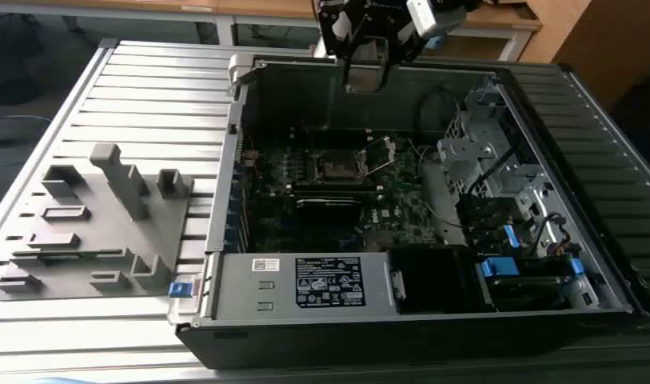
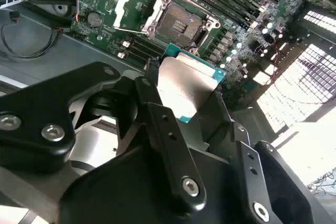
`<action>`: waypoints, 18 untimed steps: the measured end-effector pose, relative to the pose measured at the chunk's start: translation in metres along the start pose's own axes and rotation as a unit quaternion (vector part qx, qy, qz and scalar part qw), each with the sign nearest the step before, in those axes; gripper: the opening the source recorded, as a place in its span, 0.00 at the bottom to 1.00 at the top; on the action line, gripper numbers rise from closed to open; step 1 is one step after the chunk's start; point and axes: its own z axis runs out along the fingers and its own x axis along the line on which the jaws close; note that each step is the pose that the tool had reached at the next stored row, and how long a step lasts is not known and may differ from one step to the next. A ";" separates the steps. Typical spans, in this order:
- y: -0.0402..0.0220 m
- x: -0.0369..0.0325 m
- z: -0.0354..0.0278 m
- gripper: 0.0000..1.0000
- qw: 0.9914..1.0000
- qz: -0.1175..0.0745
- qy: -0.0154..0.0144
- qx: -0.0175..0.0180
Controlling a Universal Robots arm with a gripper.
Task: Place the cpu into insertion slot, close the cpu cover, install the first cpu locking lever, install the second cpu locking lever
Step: 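Place the cpu into insertion slot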
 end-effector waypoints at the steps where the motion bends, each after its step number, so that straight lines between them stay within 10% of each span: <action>1: 0.0000 0.0000 0.0000 0.54 1.000 0.000 0.000 0.000; 18: -0.0004 -0.0001 0.0038 0.54 1.000 0.000 0.000 0.000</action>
